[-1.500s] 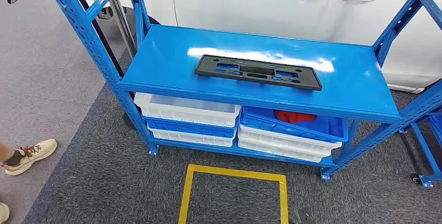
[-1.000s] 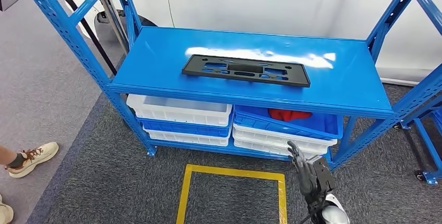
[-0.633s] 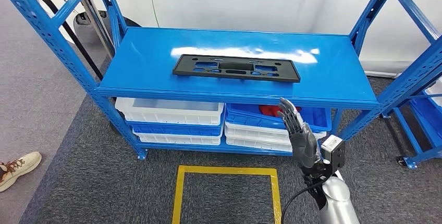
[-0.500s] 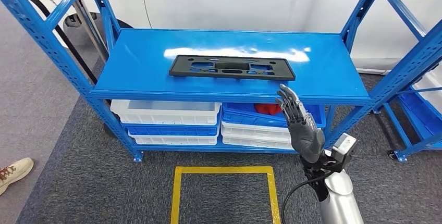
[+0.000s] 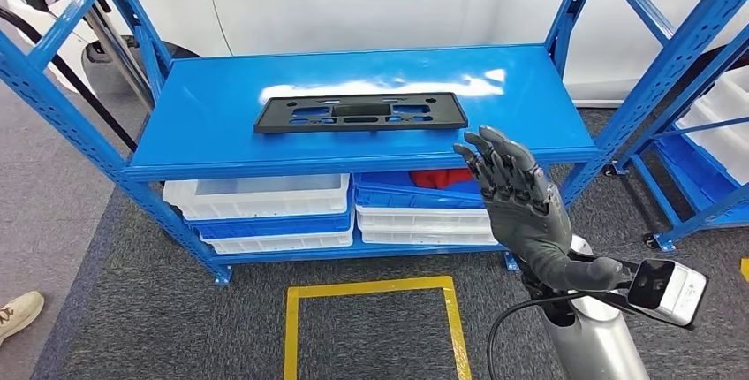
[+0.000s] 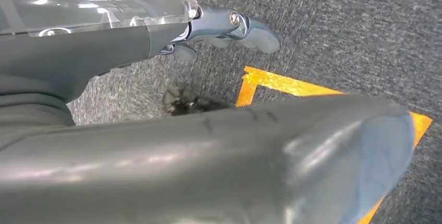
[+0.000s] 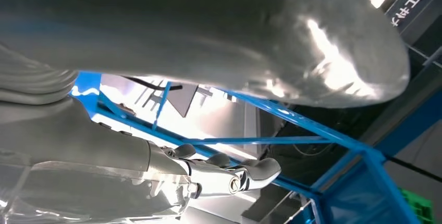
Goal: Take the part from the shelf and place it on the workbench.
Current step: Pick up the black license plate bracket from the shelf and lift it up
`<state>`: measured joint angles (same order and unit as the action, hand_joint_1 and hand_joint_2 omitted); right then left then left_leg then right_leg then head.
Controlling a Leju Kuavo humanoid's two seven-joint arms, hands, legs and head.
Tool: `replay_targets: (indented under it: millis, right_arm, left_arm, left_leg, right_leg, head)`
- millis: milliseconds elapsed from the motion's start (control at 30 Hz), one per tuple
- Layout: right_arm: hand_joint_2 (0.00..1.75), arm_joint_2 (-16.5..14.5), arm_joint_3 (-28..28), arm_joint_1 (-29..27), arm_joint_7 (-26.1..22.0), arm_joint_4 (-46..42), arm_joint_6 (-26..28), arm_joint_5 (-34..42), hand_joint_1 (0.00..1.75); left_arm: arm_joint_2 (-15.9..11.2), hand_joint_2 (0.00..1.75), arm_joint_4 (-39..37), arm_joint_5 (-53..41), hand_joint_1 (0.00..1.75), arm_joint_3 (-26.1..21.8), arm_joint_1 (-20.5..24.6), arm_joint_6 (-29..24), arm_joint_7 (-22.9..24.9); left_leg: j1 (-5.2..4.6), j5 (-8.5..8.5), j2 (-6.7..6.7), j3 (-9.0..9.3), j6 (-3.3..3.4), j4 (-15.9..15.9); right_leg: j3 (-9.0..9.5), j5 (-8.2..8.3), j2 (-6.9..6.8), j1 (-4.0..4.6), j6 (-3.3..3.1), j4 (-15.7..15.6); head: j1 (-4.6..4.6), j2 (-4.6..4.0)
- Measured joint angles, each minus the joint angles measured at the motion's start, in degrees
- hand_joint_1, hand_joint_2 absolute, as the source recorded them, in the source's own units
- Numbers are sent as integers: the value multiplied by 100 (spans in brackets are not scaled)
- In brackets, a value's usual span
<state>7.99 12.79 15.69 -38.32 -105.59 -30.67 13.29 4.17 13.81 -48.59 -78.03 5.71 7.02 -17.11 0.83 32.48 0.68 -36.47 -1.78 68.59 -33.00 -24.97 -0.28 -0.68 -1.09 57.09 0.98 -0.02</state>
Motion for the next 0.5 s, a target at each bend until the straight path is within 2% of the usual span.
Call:
replay_targets:
  millis: [33, 67, 100, 133, 167, 233, 267, 367, 433, 500]
  right_arm:
    - [0, 10, 30, -1, 13, -7, 7, 2, 0]
    - [0, 20, 58, -1, 35, -9, 23, 3, 0]
    - [0, 31, 82, -1, 62, -9, 48, 6, 0]
    - [0, 42, 101, -1, 92, -9, 74, 10, 0]
    - [0, 53, 118, 1, 114, -8, 95, 15, 0]
    - [0, 83, 150, 6, 148, -4, 107, 21, 0]
    - [0, 99, 172, 10, 164, 2, 108, 21, 0]
    - [0, 150, 234, 22, 240, 38, 126, 16, 0]
    - [0, 184, 275, 27, 297, 81, 189, -13, 0]
    - [0, 212, 327, 5, 330, 145, 268, -68, 0]
  left_arm:
    - [1, 0, -2, -1, 0, -22, -3, 4, 1]
    - [2, 0, -5, -1, 0, -43, -5, 13, 2]
    - [3, 0, -9, -4, 0, -61, -6, 27, 3]
    - [4, 0, -12, -6, 0, -73, -6, 42, 2]
    - [4, 0, -15, -8, 0, -78, -4, 54, -3]
    - [6, 0, -20, -12, 0, -81, 7, 66, -16]
    - [9, 0, -25, -13, 0, -82, 12, 68, -22]
    - [24, 0, -35, -15, 0, -83, 24, 81, -36]
    - [36, 0, -38, -16, 0, -82, 33, 101, -42]
    - [43, 0, -39, -21, 0, -82, 35, 120, -44]
  left_leg:
    - [3, 128, -9, -173, -16, 353]
    - [6, 147, -11, -271, -24, 536]
    - [11, 47, -11, -263, -26, 491]
    - [18, -149, -11, -143, -20, 213]
    - [24, -380, -17, 47, -6, -208]
    - [12, -639, -35, 367, 48, -911]
    - [-1, -662, -44, 428, 87, -1062]
    - [-11, -664, -45, 447, 209, -1128]
    - [10, -683, -35, 477, 287, -1176]
    - [6, -673, -28, 488, 337, -1189]
  right_leg:
    - [-2, -1, 13, 2, -3, 1]
    - [-1, -3, 30, 2, -2, 3]
    - [5, -5, 48, 1, 2, 6]
    - [15, -12, 65, -1, 12, 9]
    - [24, -22, 80, -2, 27, 15]
    - [24, -42, 105, 16, 80, 38]
    - [15, -44, 112, 23, 115, 42]
    - [11, -50, 117, 17, 222, 41]
    - [-108, -223, 100, 2, 275, 323]
    - [-492, -567, 85, -7, 309, 1064]
  head:
    - [0, 0]
    - [0, 0]
    - [0, 0]
    - [0, 0]
    - [0, 0]
    - [0, 0]
    - [0, 0]
    - [0, 0]
    - [0, 0]
    - [0, 0]
